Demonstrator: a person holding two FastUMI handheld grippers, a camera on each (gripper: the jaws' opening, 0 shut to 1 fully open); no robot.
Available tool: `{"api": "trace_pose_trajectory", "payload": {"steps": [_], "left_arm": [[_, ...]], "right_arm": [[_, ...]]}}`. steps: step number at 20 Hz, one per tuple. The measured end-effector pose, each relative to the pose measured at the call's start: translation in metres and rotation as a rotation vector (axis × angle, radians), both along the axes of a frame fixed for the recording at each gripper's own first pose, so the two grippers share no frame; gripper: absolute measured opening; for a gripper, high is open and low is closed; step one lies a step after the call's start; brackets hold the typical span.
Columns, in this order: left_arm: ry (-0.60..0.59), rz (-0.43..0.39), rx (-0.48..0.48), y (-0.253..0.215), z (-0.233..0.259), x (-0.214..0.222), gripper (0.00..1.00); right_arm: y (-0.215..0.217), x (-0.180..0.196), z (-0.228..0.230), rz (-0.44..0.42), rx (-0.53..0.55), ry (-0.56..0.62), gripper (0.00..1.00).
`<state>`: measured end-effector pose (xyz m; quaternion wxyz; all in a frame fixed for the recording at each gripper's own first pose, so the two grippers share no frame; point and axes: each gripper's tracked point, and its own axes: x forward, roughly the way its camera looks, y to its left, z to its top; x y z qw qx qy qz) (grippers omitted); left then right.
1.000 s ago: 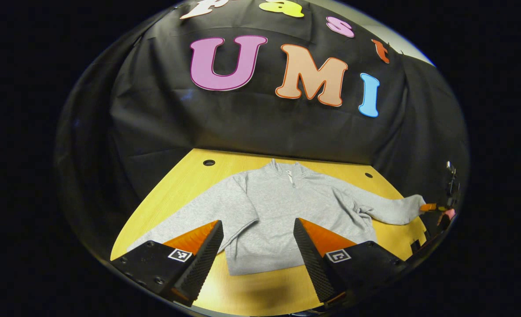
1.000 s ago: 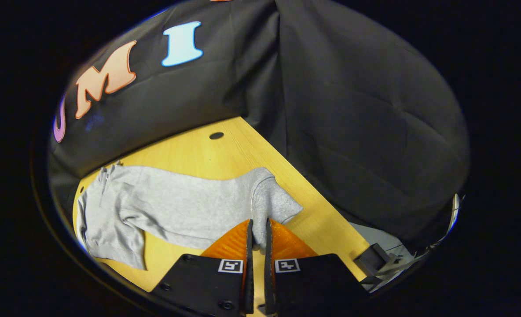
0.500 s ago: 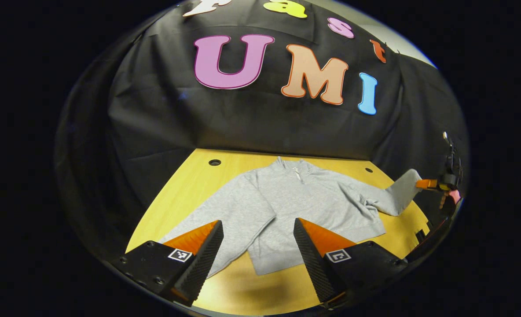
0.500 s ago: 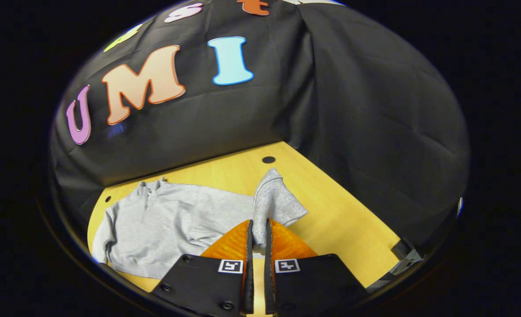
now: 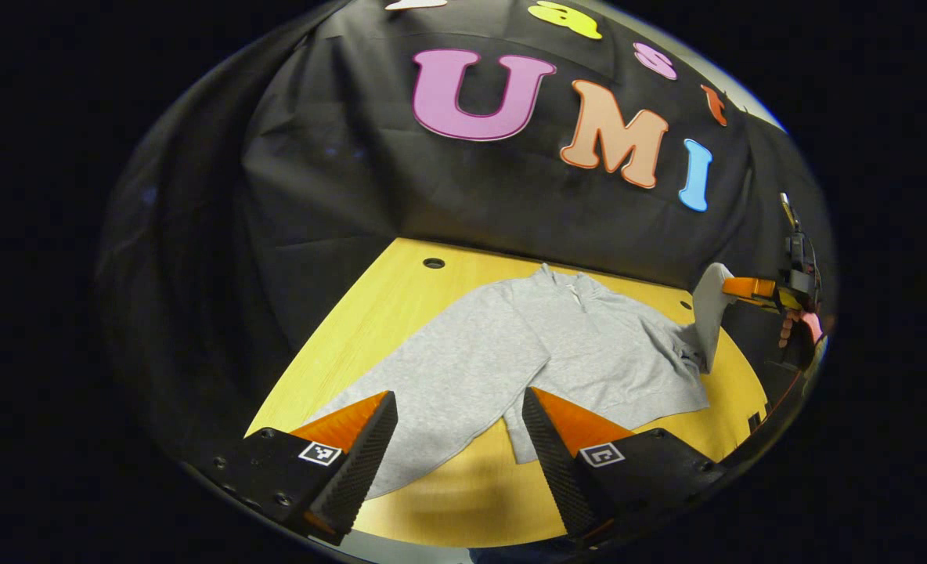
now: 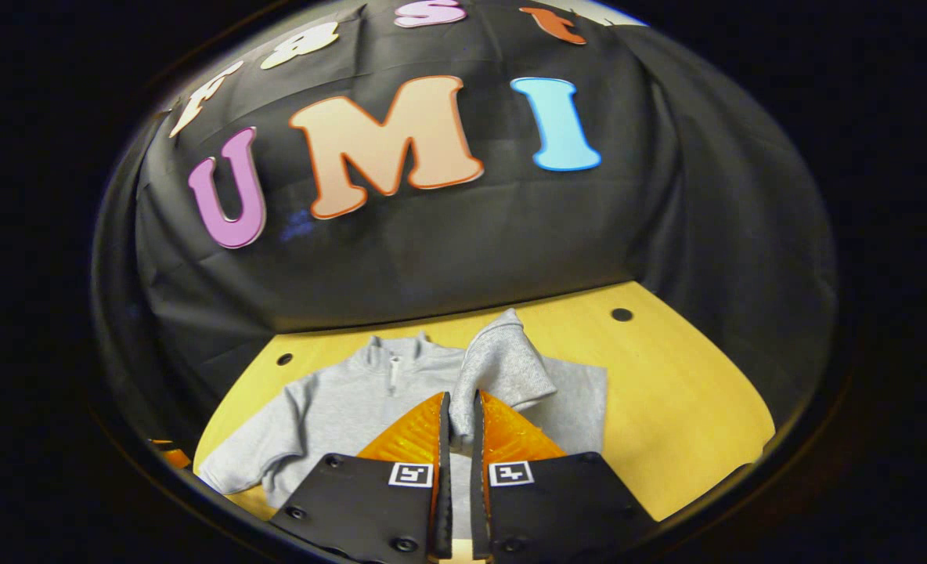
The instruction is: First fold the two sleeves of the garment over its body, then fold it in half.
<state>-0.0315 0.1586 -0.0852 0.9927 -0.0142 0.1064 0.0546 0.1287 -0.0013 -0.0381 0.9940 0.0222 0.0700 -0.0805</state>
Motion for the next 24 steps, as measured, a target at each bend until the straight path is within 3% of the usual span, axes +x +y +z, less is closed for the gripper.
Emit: {"api": "trace_pose_trajectory", "payload": {"steps": [7, 15, 23, 24], "left_arm": [[0.016, 0.092, -0.039, 0.040, -0.022, -0.015, 0.94], [0.068, 0.174, -0.069, 0.060, -0.059, -0.029, 0.94], [0.125, 0.260, -0.089, 0.085, -0.098, -0.033, 0.94], [0.122, 0.273, -0.094, 0.089, -0.100, -0.034, 0.94]], "right_arm": [[0.133, 0.061, 0.000, 0.240, 0.003, -0.011, 0.12], [0.278, 0.116, -0.031, 0.490, -0.024, 0.052, 0.11], [0.363, 0.188, -0.087, 0.565, -0.160, 0.194, 0.12], [0.359, 0.184, -0.093, 0.573, -0.177, 0.210, 0.12]]}}
